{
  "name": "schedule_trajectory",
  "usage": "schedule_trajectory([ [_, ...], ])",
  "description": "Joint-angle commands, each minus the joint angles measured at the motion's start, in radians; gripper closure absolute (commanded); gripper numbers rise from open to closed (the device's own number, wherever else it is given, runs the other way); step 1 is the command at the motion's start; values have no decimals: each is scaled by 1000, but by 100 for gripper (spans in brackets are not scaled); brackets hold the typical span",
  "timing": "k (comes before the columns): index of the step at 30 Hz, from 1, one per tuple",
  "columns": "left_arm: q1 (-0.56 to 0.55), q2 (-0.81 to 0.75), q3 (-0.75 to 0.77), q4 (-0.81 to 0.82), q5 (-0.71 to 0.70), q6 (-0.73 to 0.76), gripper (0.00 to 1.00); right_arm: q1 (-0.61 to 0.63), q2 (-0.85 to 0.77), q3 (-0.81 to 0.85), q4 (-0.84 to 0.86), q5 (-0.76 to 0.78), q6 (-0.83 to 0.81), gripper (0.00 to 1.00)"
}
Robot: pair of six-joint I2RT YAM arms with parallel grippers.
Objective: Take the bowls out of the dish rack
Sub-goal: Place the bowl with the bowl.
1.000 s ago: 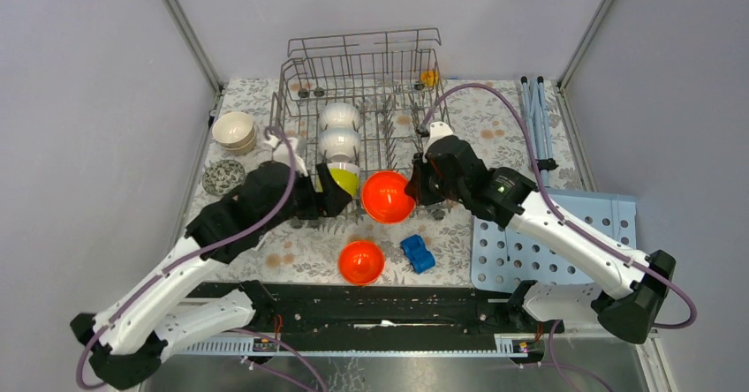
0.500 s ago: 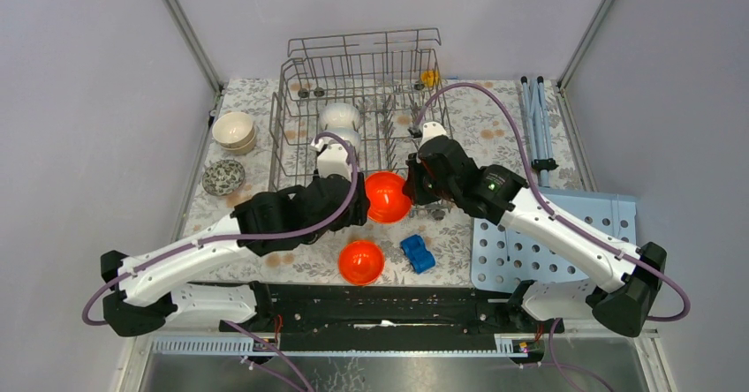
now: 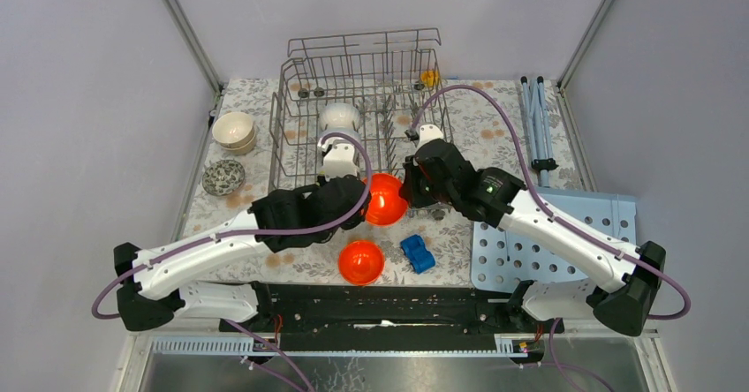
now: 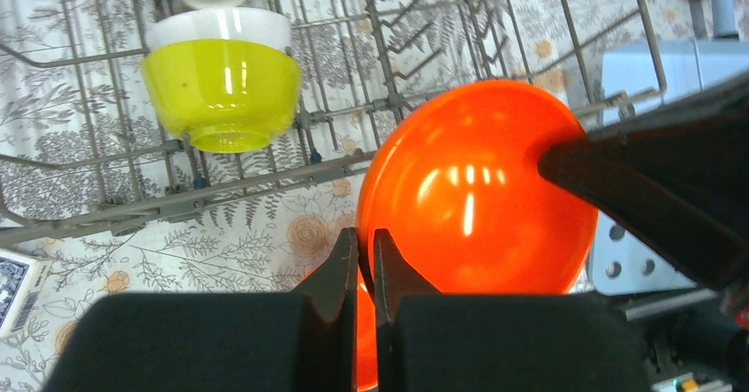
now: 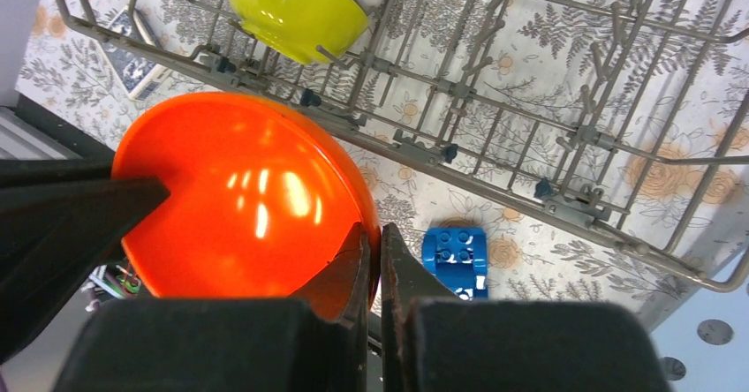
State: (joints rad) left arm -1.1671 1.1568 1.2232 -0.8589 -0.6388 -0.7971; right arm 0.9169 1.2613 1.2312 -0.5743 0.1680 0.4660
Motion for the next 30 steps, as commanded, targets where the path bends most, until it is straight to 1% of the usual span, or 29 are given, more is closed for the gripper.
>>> schedule_trajectory([
  [1, 0, -8, 13, 1, -24, 11, 100, 13, -20, 25, 55, -1, 10, 98],
  [2, 0, -13, 9, 1, -22, 8, 100, 14, -25, 18, 61, -9, 8, 91],
  [3, 0, -20, 5, 4, -20, 8, 100, 14, -33, 12, 70, -18, 5, 82],
  [6, 0, -46, -11, 7, -14, 10, 100, 14, -56, -1, 74, -45, 1, 46],
  [8, -1, -74, -23, 6, -10, 15, 100, 14, -75, -8, 68, -50, -2, 28],
  [11, 0, -121, -40, 0, 11, 24, 100, 13, -123, -27, 58, -49, -9, 10],
  [13, 0, -153, -50, -15, 29, 31, 100, 14, -168, -65, 73, -62, -15, 1],
  [17, -1, -201, -84, -32, 98, 53, 100, 14, -308, -178, 142, -116, -58, 0],
  [21, 0, -247, -140, -48, 197, 62, 100, 14, -487, -349, 218, -165, -115, 0],
  [26, -1, -281, -218, -64, 264, 38, 100, 13, -724, -571, 323, -215, -78, 0],
  [30, 0, -261, -262, -60, 268, 16, 100, 14, -835, -690, 357, -200, -24, 0],
])
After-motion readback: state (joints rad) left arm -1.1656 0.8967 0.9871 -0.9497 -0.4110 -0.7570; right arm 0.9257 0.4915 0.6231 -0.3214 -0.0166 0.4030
